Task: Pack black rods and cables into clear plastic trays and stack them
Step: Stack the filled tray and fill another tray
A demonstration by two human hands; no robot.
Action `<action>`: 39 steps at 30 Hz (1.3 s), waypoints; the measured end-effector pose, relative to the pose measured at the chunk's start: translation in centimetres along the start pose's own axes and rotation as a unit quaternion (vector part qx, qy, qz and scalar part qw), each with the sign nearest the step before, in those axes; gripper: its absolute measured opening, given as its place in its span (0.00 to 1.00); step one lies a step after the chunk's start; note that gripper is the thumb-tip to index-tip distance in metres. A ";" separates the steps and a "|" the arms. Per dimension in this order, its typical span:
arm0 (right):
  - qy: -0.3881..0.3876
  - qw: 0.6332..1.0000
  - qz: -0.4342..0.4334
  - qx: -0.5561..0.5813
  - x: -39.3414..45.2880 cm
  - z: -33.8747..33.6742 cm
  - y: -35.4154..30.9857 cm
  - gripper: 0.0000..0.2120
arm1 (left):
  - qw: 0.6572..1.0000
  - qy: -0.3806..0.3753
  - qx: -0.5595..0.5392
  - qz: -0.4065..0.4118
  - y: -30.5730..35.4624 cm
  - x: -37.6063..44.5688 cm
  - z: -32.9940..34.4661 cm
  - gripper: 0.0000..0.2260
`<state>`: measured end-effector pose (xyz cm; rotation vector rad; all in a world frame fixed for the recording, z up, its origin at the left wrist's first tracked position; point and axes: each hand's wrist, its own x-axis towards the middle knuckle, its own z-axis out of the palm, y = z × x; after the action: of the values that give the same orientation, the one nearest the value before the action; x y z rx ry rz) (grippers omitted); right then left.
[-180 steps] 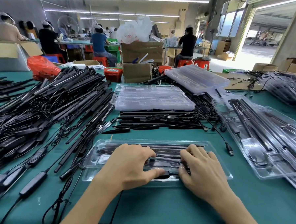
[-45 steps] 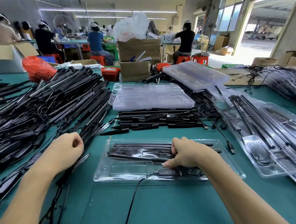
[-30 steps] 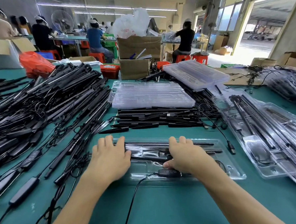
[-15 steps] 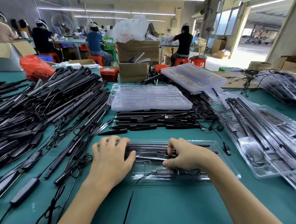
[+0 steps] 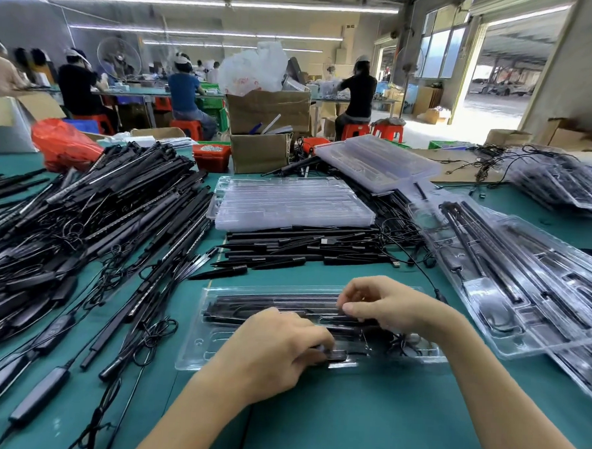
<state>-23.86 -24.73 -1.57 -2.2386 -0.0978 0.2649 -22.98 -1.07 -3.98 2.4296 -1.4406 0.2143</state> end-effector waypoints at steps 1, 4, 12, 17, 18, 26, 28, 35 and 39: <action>0.001 0.999 -0.008 0.049 -0.5 -0.5 0.4 0.04 | 1.000 0.003 0.007 0.007 0.1 0.0 0.0 0.09; -0.046 0.993 -0.009 0.112 -2.0 -1.6 1.7 0.15 | 0.998 -0.002 0.055 0.019 0.4 0.1 0.7 0.15; -0.037 0.990 0.025 -0.132 -3.2 -2.6 1.4 0.25 | 0.998 0.031 0.035 -0.038 -0.9 0.3 1.7 0.23; -0.016 0.990 0.040 -0.132 -4.3 -2.3 2.0 0.23 | 0.997 0.046 0.039 -0.044 -0.6 -0.2 2.3 0.22; -0.015 0.990 0.045 -0.131 -4.5 -2.2 2.2 0.23 | 0.997 0.053 0.043 -0.042 -0.6 -0.3 2.4 0.22; -0.026 0.993 0.021 -0.110 -5.2 -3.1 3.2 0.24 | 0.994 0.095 0.042 -0.035 -0.6 -0.5 2.9 0.21; -0.020 0.990 0.024 -0.135 -5.2 -2.9 2.9 0.24 | 0.993 0.104 0.045 -0.032 -0.6 -0.5 2.9 0.21; -0.007 0.964 0.063 -0.257 -6.0 -1.0 1.3 0.23 | 0.992 0.116 0.044 -0.032 -0.6 -0.5 3.0 0.21; 0.015 0.954 0.044 -0.296 -5.9 -0.4 1.7 0.18 | 0.992 0.110 0.042 -0.036 -0.4 -0.5 3.0 0.21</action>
<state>-29.56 -26.99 -1.72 -2.8483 -0.0674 0.2738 -22.94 -1.50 -6.99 2.4282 -1.2692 0.5189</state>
